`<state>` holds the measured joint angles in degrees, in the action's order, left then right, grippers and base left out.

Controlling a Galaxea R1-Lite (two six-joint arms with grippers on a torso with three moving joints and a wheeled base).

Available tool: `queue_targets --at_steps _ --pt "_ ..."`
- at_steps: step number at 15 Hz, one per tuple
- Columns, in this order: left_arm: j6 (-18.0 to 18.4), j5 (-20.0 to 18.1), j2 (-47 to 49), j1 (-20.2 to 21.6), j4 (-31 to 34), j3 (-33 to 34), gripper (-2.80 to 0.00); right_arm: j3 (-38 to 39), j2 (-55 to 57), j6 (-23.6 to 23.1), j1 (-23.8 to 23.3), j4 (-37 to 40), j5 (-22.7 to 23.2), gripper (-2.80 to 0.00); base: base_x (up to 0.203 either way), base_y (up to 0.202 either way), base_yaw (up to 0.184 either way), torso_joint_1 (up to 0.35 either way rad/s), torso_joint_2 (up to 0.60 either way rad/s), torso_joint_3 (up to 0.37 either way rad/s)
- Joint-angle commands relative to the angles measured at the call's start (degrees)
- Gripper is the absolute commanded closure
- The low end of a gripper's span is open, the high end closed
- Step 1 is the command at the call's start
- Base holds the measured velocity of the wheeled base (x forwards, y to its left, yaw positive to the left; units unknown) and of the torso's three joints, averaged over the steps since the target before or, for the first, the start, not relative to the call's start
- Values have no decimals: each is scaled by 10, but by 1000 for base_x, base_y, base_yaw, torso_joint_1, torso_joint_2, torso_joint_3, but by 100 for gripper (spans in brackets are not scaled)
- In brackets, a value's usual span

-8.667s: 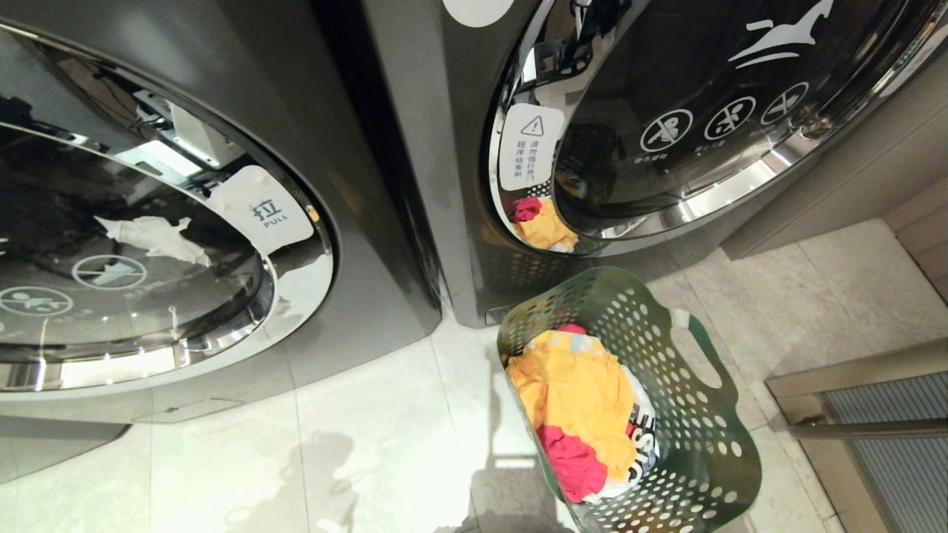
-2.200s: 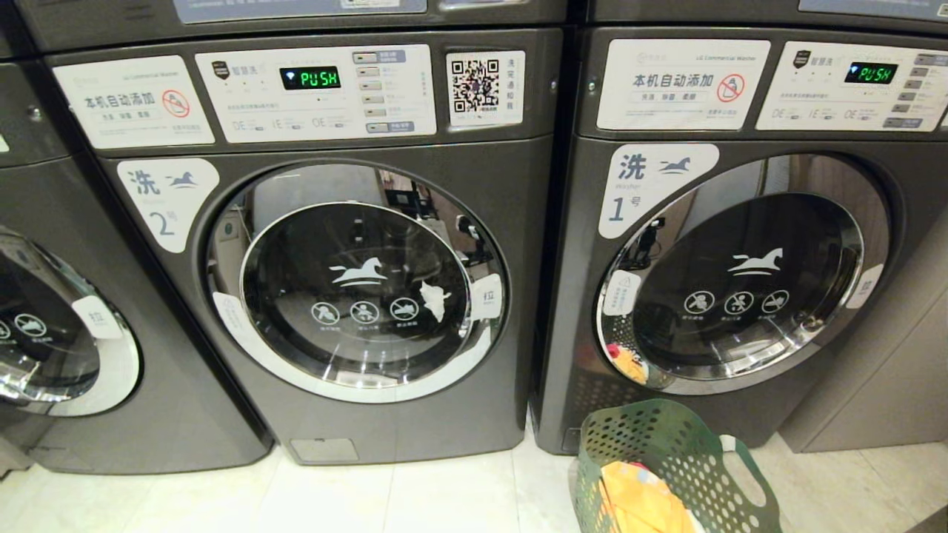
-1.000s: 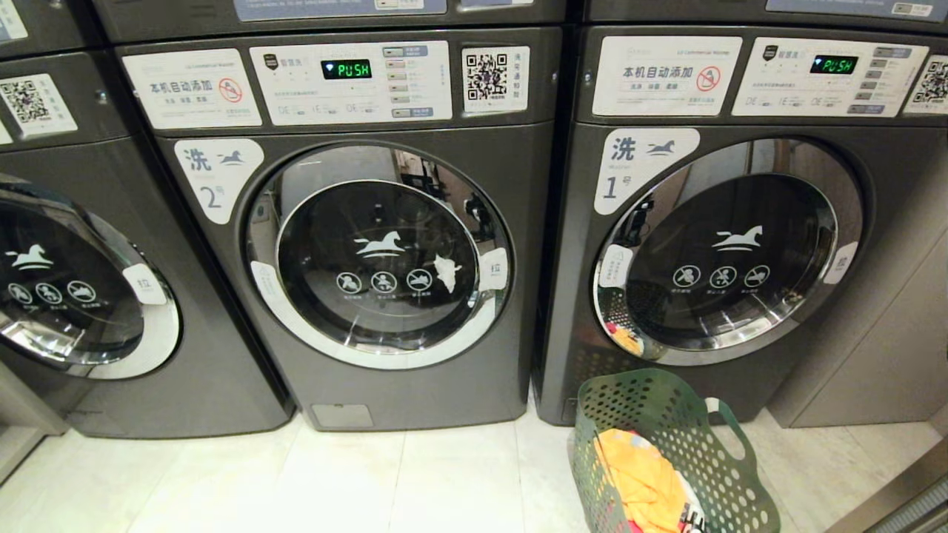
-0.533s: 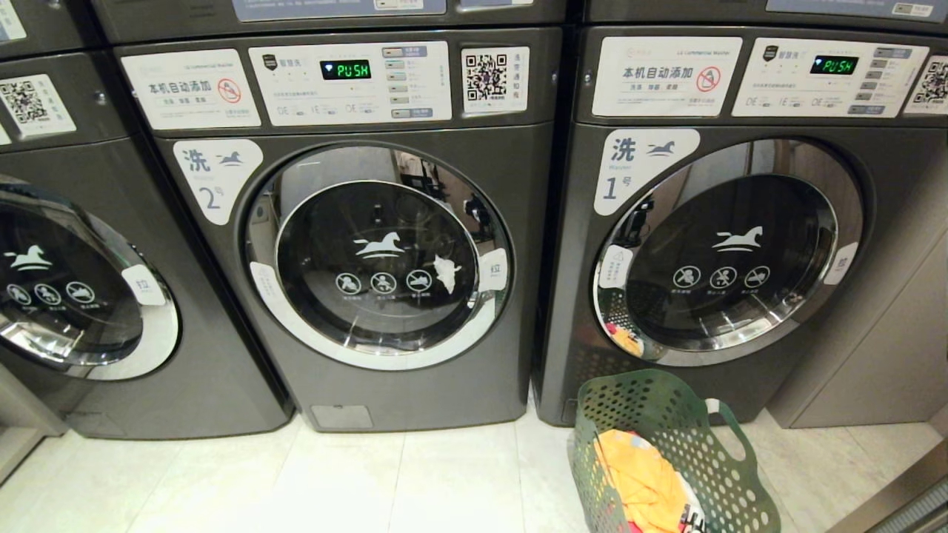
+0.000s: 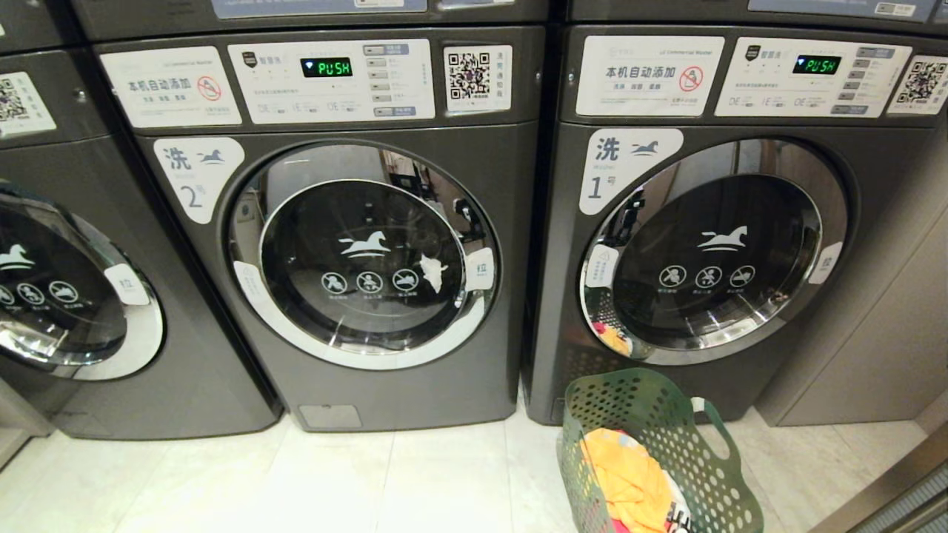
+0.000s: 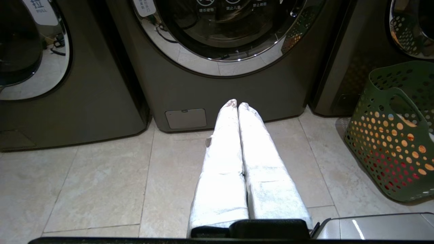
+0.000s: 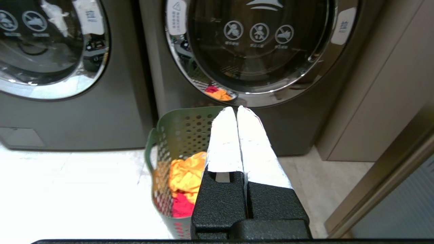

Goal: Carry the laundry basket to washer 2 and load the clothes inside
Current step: Open the lid of the washing machine

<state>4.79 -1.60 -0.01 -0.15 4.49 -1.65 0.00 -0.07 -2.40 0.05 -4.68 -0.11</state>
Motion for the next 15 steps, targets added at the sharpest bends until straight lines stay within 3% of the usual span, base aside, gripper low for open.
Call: queue_targets --at_steps 1,15 --pt "0 0 0 0 1 0 0 19 1 2 0 -1 0 0 0 -170 -10 5 4 -4" --pt "0 0 0 0 1 0 0 19 1 8 0 -2 -1 0 0 -194 3 2 2 2"
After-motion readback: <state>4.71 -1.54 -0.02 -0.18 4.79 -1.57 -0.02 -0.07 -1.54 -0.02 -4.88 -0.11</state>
